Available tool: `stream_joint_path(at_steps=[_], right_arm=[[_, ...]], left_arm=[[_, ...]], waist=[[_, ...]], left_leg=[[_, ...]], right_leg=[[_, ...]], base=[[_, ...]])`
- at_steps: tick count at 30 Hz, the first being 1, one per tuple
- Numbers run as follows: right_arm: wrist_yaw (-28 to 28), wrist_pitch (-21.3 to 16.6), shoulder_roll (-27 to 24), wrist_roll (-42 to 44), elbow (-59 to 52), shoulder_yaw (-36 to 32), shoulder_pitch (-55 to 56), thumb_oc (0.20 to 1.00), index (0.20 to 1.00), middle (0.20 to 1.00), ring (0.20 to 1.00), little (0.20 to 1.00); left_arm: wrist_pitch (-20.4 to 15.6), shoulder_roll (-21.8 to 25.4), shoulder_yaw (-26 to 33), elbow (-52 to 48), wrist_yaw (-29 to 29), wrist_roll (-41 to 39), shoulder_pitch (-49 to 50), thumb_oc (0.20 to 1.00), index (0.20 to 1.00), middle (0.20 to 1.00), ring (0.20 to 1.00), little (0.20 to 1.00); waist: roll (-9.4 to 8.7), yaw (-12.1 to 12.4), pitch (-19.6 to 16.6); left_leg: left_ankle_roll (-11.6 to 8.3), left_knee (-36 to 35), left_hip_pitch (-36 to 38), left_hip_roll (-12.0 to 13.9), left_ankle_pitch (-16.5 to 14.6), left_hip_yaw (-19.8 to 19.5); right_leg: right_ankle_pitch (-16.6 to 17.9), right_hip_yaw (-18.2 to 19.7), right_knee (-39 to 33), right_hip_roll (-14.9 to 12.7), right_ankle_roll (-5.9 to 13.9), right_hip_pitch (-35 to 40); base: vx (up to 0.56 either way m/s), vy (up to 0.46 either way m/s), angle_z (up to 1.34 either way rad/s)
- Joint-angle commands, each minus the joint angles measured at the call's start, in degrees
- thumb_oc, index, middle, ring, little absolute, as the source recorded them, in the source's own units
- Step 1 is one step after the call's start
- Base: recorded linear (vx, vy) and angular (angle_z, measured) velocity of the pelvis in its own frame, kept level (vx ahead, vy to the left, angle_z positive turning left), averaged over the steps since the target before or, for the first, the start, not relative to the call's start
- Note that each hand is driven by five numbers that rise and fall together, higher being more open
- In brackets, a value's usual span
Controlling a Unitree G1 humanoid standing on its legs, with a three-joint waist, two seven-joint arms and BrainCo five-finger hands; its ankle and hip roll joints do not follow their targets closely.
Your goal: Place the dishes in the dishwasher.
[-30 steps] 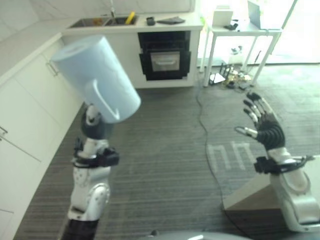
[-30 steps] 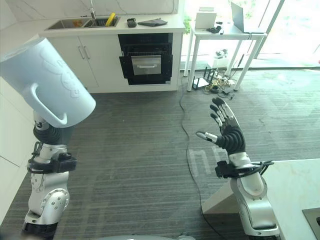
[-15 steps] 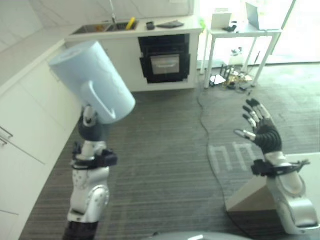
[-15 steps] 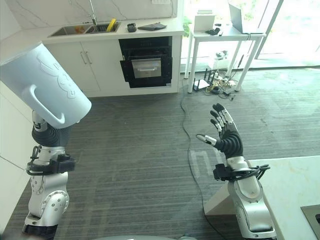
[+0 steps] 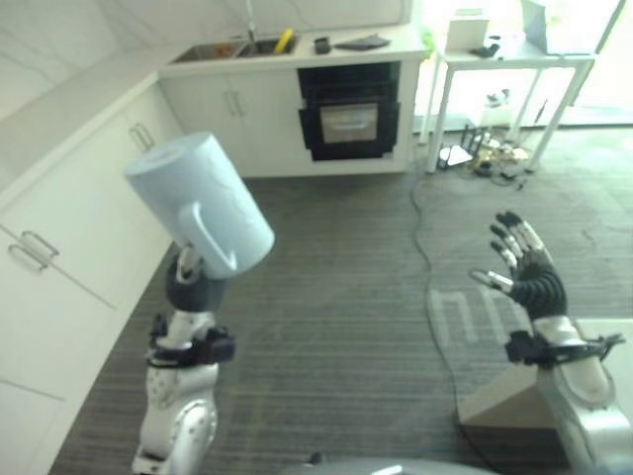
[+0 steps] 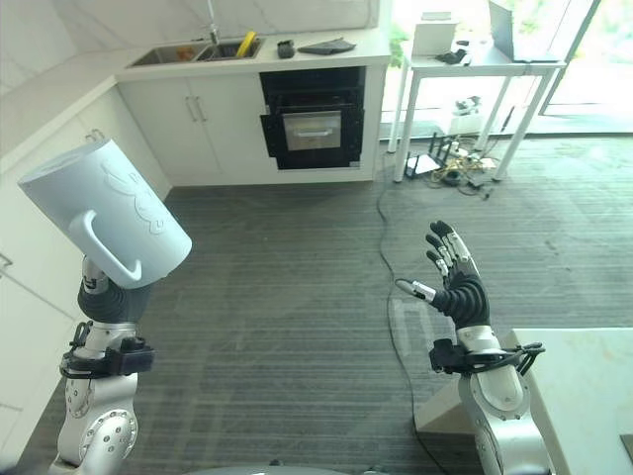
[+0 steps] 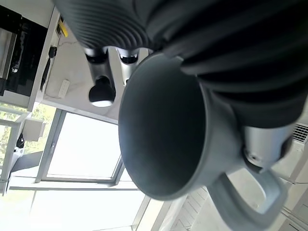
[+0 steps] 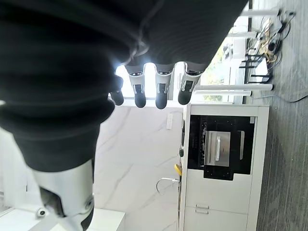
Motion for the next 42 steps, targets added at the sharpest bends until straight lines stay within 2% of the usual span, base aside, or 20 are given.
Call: stream_joint_path(at_steps=[1,2,15,20,21,22,23,24,26,27,28,29,30,31,34,36,38,40,41,42], right_arm=[[-0.98,-5.47,-0.19,-1.18,-2.6,-1.37,-3.84,1.0,1.0,1.0,1.0,1.0],[1.64,-5.6,-0.36,-0.98,-2.37,-0.56,-4.49,1.0,1.0,1.0,1.0,1.0],[2.01,-4.6,0.13,-0.01,-2.6,-1.04,-4.26,1.0,1.0,1.0,1.0,1.0],[3.21,-4.64,-0.42,0.69,-2.3,-1.8,-3.91,1.0,1.0,1.0,1.0,1.0],[3.79,-4.97,-1.52,2.18,-2.28,-2.67,-3.66,1.0,1.0,1.0,1.0,1.0],[4.08,-5.16,-2.26,2.51,-2.3,-3.16,-3.67,1.0,1.0,1.0,1.0,1.0],[4.67,-5.72,-2.35,2.05,-1.97,-3.27,-3.83,1.0,1.0,1.0,1.0,1.0],[4.94,-5.82,-2.29,1.8,-1.7,-3.15,-4.0,1.0,1.0,1.0,1.0,1.0],[5.58,-5.57,-2.19,1.94,-1.17,-2.92,-4.63,1.0,1.0,1.0,1.0,1.0],[6.27,-5.52,-2.17,1.71,-0.73,-2.41,-5.05,1.0,1.0,1.0,1.0,1.0],[7.24,-5.58,-2.51,1.88,-0.8,-2.35,-5.07,1.0,1.0,1.0,1.0,1.0],[8.18,-5.65,-3.16,2.28,-0.77,-2.64,-5.01,1.0,1.0,1.0,1.0,1.0],[8.6,-5.89,-3.87,2.77,-0.35,-2.7,-5.1,1.0,1.0,1.0,1.0,1.0],[8.92,-5.94,-3.77,3.6,-0.84,-3.29,-4.39,1.0,1.0,1.0,1.0,1.0],[8.8,-6.07,-3.23,4.49,-2.24,-4.26,-3.21,1.0,1.0,1.0,1.0,1.0],[7.79,-5.99,-2.27,3.54,-2.62,-3.9,-3.56,1.0,1.0,1.0,1.0,1.0],[6.1,-5.53,-0.98,2.51,-2.28,-2.81,-4.87,1.0,1.0,1.0,1.0,1.0],[5.73,-5.24,0.4,2.13,-2.18,-2.32,-4.91,1.0,1.0,1.0,1.0,1.0],[5.81,-5.17,1.01,1.61,-2.19,-1.55,-4.94,1.0,1.0,1.0,1.0,1.0],[6.0,-5.22,1.43,1.18,-1.89,-0.84,-5.18,1.0,1.0,1.0,1.0,1.0]], left_arm=[[-5.57,3.31,3.72,-0.05,0.21,-0.81,-5.03,0.2,0.2,0.2,0.2,0.2],[-1.34,2.54,5.44,0.05,0.8,-0.68,-9.49,0.2,0.2,0.2,0.2,0.2],[0.94,2.51,5.32,-0.5,0.25,-0.59,-10.42,0.2,0.2,0.2,0.2,0.2],[0.95,2.81,6.07,-0.44,-0.02,-1.48,-9.59,0.2,0.2,0.2,0.2,0.2],[0.18,2.87,5.9,-0.47,-0.3,-1.86,-9.16,0.2,0.2,0.2,0.2,0.2],[0.0,2.59,5.89,-0.94,-0.77,-1.98,-8.92,0.2,0.2,0.2,0.2,0.2],[-0.14,1.97,5.76,-1.15,-1.08,-1.56,-8.89,0.2,0.2,0.2,0.2,0.2],[-0.17,1.69,5.67,-1.14,-1.02,-1.25,-8.9,0.2,0.2,0.2,0.2,0.2],[-0.21,1.42,5.63,-0.87,-0.93,-1.22,-8.54,0.2,0.2,0.2,0.2,0.2],[-0.68,1.54,5.5,-0.32,-0.64,-1.22,-8.03,0.2,0.2,0.2,0.2,0.2],[-1.3,1.71,5.65,0.05,-0.32,-1.22,-7.42,0.2,0.2,0.2,0.2,0.2],[-1.68,1.59,6.09,0.39,-0.62,-1.51,-6.84,0.2,0.2,0.2,0.2,0.2],[-1.99,1.46,6.18,0.87,-0.85,-1.45,-6.66,0.2,0.2,0.2,0.2,0.2],[-2.11,1.67,5.58,1.09,-0.25,-0.16,-6.82,0.2,0.2,0.2,0.2,0.2],[-0.8,2.76,5.99,0.59,-0.9,-0.36,-7.85,0.2,0.2,0.2,0.2,0.2],[0.48,3.31,6.08,0.14,-1.52,-0.59,-8.85,0.2,0.2,0.2,0.2,0.2],[2.04,3.29,5.62,0.21,-2.27,-0.18,-10.16,0.2,0.2,0.2,0.2,0.2],[3.52,3.17,5.57,-0.1,-2.73,0.32,-10.36,0.2,0.2,0.2,0.2,0.2],[3.92,2.95,5.25,-0.15,-2.56,1.19,-10.43,0.2,0.2,0.2,0.2,0.2],[4.46,2.87,5.2,-0.19,-2.4,1.82,-10.53,0.2,0.2,0.2,0.2,0.2]], waist=[[-1.53,-0.72,-0.41],[-2.93,-2.74,-0.59],[-3.67,-3.97,-0.1],[-3.48,-4.67,0.4],[-4.12,-4.72,1.87],[-5.0,-4.16,3.27],[-5.22,-3.8,4.57],[-5.13,-3.75,5.05],[-4.89,-3.57,5.71],[-3.95,-3.05,5.54],[-3.4,-2.17,5.46],[-2.89,-1.06,5.39],[-3.06,-1.13,4.97],[-3.05,-1.08,4.08],[-3.92,-0.37,2.59],[-4.54,0.24,2.11],[-4.77,0.77,1.86],[-4.62,1.37,1.69],[-3.89,1.15,1.92],[-2.92,0.63,2.36]], left_leg=[[-2.85,0.04,2.0,2.04,-4.38,-2.11],[-2.1,0.04,2.82,0.94,-5.57,-1.44],[-1.78,0.04,4.26,1.51,-6.29,1.94],[-2.31,0.04,6.37,1.98,-6.28,2.88],[-4.18,8.45,4.0,3.4,-3.72,3.77],[-5.33,18.09,0.0,4.07,-0.48,2.85],[-5.76,23.71,-4.58,4.65,0.96,1.03],[-5.56,22.84,-5.75,4.82,0.98,1.26],[-4.67,14.73,-5.44,5.46,-0.2,3.83],[-5.04,4.81,-3.72,5.99,2.67,4.32],[-5.67,0.52,-4.71,6.41,5.28,2.13],[-6.09,0.04,-7.63,7.32,7.85,-0.07],[-5.97,0.04,-8.05,6.78,5.73,0.06],[-5.59,0.04,-8.14,6.53,5.09,1.54],[-3.7,0.04,-7.44,4.03,3.07,1.63],[-2.19,0.04,-6.82,2.47,2.24,1.02],[-0.6,0.04,-5.85,0.79,1.45,-0.74],[0.51,0.04,-4.8,-0.73,0.51,-2.03],[0.93,0.04,-3.27,-1.07,-0.27,-2.45],[1.21,0.04,-1.53,-0.91,-0.95,-2.28]], right_leg=[[-2.17,1.32,0.01,2.28,-1.7,-0.37],[-2.13,5.33,0.01,1.97,-1.28,-0.65],[-2.45,5.92,0.01,2.27,-1.48,0.07],[-2.65,8.38,0.01,3.71,-2.37,0.56],[-2.27,9.79,0.01,4.35,-3.63,1.34],[-1.97,10.24,0.01,4.39,-4.89,1.94],[-1.68,10.34,0.01,4.72,-5.74,2.53],[-1.75,10.35,0.01,4.91,-5.75,2.88],[-2.58,10.51,0.01,4.91,-4.82,3.79],[-3.84,11.13,0.01,4.84,-3.67,4.93],[-4.93,12.2,0.01,4.81,-3.35,6.41],[-5.86,13.53,0.01,5.06,-3.5,8.01],[-7.27,13.78,0.01,4.6,-3.38,8.87],[-8.1,13.11,0.01,3.14,-2.3,10.55],[-7.64,11.71,0.01,0.56,-0.1,12.1],[-6.74,10.08,4.41,-1.32,1.32,10.73],[-3.57,9.8,13.82,-2.5,2.69,6.5],[-0.72,8.88,22.52,-3.56,3.0,2.95],[1.44,8.32,29.23,-4.18,2.83,-0.24],[1.91,7.8,34.02,-4.09,2.22,-3.7]], base=[[-0.01,0.056,0.16],[-0.01,0.035,0.13],[0.03,-0.036,0.0],[0.07,-0.107,0.07],[0.07,-0.175,0.01],[0.05,-0.177,0.04],[0.05,-0.082,0.25],[0.12,0.033,0.47],[0.27,0.195,0.25],[0.47,0.363,-0.19],[0.57,0.462,-0.1],[0.51,0.389,-0.11],[0.63,0.516,-0.3],[0.54,0.434,-0.41],[0.34,0.287,-0.42],[0.25,0.249,-0.21],[0.18,0.23,0.22],[0.21,0.229,0.42],[0.28,0.267,0.22],[0.23,0.246,-0.03]])
